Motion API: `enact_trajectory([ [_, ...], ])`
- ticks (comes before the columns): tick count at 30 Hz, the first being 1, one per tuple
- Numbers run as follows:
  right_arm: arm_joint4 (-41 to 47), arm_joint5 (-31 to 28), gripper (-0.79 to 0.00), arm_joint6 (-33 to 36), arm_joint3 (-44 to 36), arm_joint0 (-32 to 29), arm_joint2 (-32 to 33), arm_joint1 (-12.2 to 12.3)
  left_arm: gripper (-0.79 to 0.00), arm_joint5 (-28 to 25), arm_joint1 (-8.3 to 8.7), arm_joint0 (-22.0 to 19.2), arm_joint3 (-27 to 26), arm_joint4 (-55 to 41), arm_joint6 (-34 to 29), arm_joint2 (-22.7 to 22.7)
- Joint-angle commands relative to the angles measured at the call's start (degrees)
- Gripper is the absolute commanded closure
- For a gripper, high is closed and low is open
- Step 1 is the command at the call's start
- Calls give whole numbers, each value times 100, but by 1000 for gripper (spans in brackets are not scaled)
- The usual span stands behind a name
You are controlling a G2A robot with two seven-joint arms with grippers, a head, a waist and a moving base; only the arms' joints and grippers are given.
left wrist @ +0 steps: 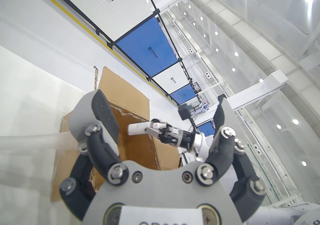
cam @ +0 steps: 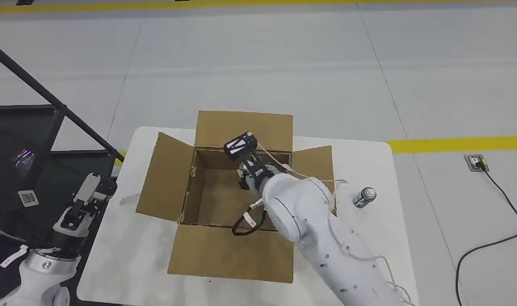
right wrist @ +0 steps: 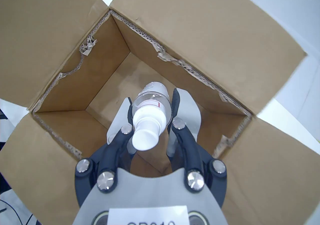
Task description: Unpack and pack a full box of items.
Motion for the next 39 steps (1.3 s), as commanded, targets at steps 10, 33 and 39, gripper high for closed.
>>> enact_trajectory([
  [10,-956,1137,0,-213,-3222,-2393,1461,246,-785,0,0,0,0,0,0,0],
  [33,-271,1304,0,-8,-2555,-3836,3140,352,-785,0,0,0,0,0,0,0],
  [39,-126,1357,0,-157,-2018,-3780,3314,367,-785,0,0,0,0,0,0,0],
])
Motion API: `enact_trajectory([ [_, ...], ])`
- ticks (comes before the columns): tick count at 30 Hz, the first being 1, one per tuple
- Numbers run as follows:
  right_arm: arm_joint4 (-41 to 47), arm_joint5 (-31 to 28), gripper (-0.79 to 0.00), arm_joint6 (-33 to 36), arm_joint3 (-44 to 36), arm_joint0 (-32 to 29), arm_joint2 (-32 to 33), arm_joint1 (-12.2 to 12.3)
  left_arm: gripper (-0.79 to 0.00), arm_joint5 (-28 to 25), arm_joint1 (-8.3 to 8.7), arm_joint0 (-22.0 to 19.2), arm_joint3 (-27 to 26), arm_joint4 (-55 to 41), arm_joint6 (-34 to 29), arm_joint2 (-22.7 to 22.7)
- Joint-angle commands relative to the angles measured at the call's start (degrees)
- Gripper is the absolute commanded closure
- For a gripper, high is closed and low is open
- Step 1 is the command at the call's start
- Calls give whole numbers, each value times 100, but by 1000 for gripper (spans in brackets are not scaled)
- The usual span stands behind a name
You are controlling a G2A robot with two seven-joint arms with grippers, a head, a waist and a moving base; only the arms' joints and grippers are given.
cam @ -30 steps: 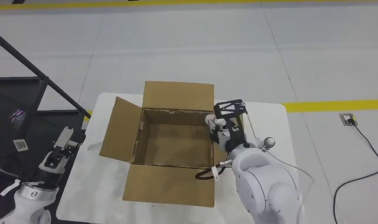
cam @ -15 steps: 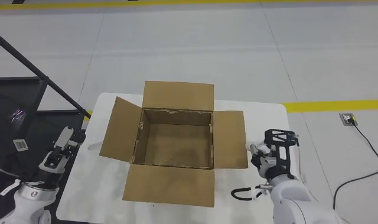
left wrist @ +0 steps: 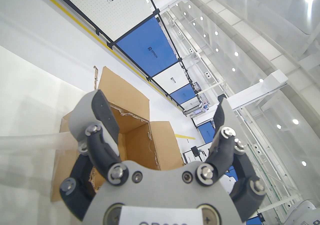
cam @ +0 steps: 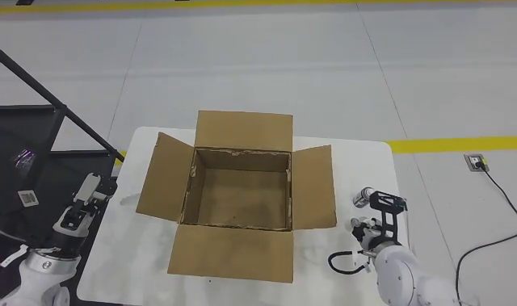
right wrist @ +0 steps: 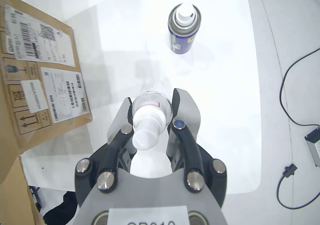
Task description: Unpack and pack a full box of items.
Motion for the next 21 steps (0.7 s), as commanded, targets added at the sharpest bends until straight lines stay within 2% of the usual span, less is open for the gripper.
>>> enact_trajectory([
  [1,16,-9,0,-32,180,52,52,8,-785,0,0,0,0,0,0,0],
  [13,40,25,0,75,862,482,86,40,-785,0,0,0,0,0,0,0],
  [14,51,30,-62,81,893,503,85,41,-785,0,0,0,0,0,0,0],
  [15,41,42,-160,110,948,524,89,45,-785,0,0,0,0,0,0,0],
  [16,1,51,-203,148,1001,558,85,49,-785,0,0,0,0,0,0,0],
  [19,-74,88,-206,245,1117,648,57,56,-785,0,0,0,0,0,0,0],
  [21,-62,104,-252,255,1154,675,49,58,-785,0,0,0,0,0,0,0],
])
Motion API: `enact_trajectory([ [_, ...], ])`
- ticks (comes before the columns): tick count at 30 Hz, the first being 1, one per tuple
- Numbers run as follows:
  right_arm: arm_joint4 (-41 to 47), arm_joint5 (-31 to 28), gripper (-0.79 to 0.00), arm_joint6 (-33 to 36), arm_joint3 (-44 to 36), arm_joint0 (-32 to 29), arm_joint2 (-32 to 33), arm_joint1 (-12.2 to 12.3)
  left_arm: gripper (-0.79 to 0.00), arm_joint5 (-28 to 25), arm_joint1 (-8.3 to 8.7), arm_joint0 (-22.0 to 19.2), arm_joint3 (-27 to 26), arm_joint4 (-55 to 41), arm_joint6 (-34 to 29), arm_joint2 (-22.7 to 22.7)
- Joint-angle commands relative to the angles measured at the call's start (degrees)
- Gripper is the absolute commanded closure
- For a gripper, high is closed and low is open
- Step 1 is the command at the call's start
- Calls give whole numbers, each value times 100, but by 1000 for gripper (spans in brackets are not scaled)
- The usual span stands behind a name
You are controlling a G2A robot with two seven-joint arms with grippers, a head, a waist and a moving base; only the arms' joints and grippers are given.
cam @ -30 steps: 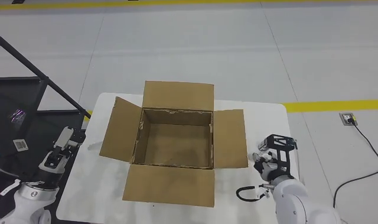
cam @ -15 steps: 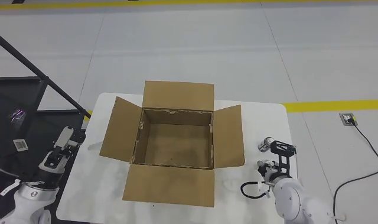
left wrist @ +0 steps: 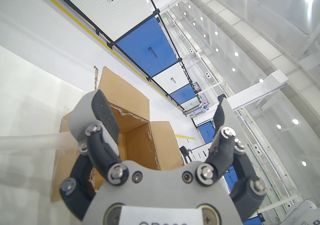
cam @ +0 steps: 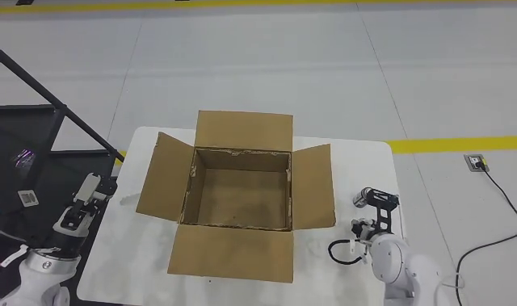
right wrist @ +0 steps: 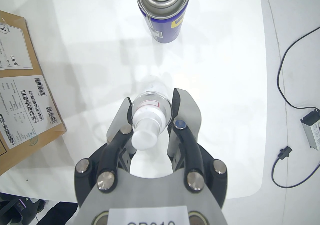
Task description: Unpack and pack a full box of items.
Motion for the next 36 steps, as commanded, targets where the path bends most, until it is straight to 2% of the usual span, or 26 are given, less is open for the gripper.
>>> enact_trajectory([
  [1,26,4,-296,-3,27,11,-5,2,-785,0,0,0,0,0,0,0],
  [4,73,1,-360,-44,22,-9,9,8,-785,0,0,0,0,0,0,0],
  [5,87,28,-459,-79,2,-26,25,9,-785,0,0,0,0,0,0,0],
  [6,109,46,-600,-107,-19,-50,32,10,-785,0,0,0,0,0,0,0],
  [7,125,54,-693,-123,-40,-71,41,12,-785,0,0,0,0,0,0,0],
  [8,141,51,-767,-136,-67,-89,49,14,-785,0,0,0,0,0,0,0],
  [9,145,52,-785,-147,-95,-106,58,17,-785,0,0,0,0,0,0,0],
  [14,175,201,-785,-433,-627,-262,126,22,-785,0,0,0,0,0,0,0],
  [19,521,203,-785,-1177,-1835,-600,116,6,-785,0,0,0,0,0,0,0],
  [24,1006,-517,-785,-1780,-2586,-688,-124,17,-785,8,1,63,-58,34,68,-10],
  [28,902,-1015,-785,-1608,-2411,-290,-449,45,-785,-4,7,139,-73,56,142,-116],
  [32,783,-875,-785,-910,-1766,460,-742,37,-785,0,13,233,-47,59,207,-275],
  [36,1015,-665,-785,-302,-918,1160,-735,25,-785,-27,13,352,11,28,286,-406],
])
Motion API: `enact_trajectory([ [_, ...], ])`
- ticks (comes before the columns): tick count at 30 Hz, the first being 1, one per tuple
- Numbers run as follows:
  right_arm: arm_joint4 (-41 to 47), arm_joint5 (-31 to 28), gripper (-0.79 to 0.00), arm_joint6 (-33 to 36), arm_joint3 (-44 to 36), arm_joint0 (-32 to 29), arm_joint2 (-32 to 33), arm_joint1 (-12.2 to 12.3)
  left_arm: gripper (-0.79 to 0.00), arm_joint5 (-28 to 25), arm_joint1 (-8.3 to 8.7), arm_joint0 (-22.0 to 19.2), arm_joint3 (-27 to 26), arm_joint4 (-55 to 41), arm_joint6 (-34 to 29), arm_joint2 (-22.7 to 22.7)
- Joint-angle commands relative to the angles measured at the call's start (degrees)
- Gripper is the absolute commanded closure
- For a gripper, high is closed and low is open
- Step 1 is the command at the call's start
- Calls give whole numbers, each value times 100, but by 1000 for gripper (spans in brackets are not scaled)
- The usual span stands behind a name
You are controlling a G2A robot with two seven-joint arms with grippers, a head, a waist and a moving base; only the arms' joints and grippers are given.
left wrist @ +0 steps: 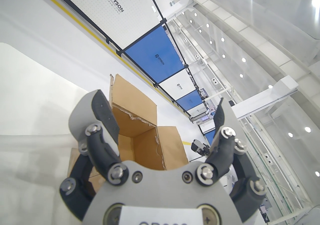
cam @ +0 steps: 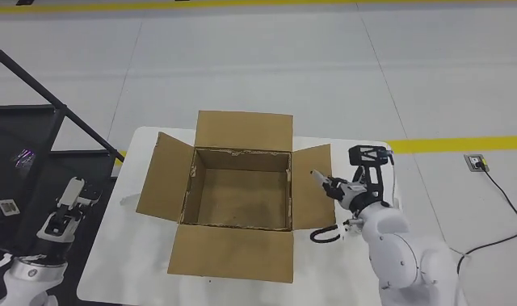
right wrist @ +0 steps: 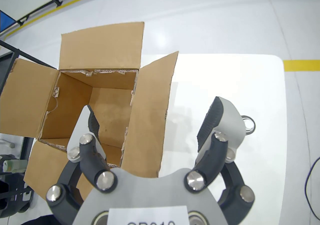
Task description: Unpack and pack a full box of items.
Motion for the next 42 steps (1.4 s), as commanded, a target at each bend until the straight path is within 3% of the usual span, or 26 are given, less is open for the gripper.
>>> enact_trajectory([
  [1,253,84,-785,269,411,297,54,-5,-785,-24,-3,66,28,-21,48,-58],
  [8,1054,-535,-785,533,1204,732,120,30,-785,-73,-7,200,59,-58,120,-138],
  [26,1226,-632,-785,559,1772,1210,-527,56,-785,-134,1,242,-13,-61,67,-16],
  [30,1029,-478,-785,457,1510,1116,-564,76,-785,-141,6,241,-27,-99,16,10],
  [39,-355,-52,-785,784,-124,131,-337,214,-785,-114,21,184,-147,4,-134,199],
  [42,-355,-52,-785,784,-124,131,-337,214,-785,-112,28,183,-177,39,-241,246],
])
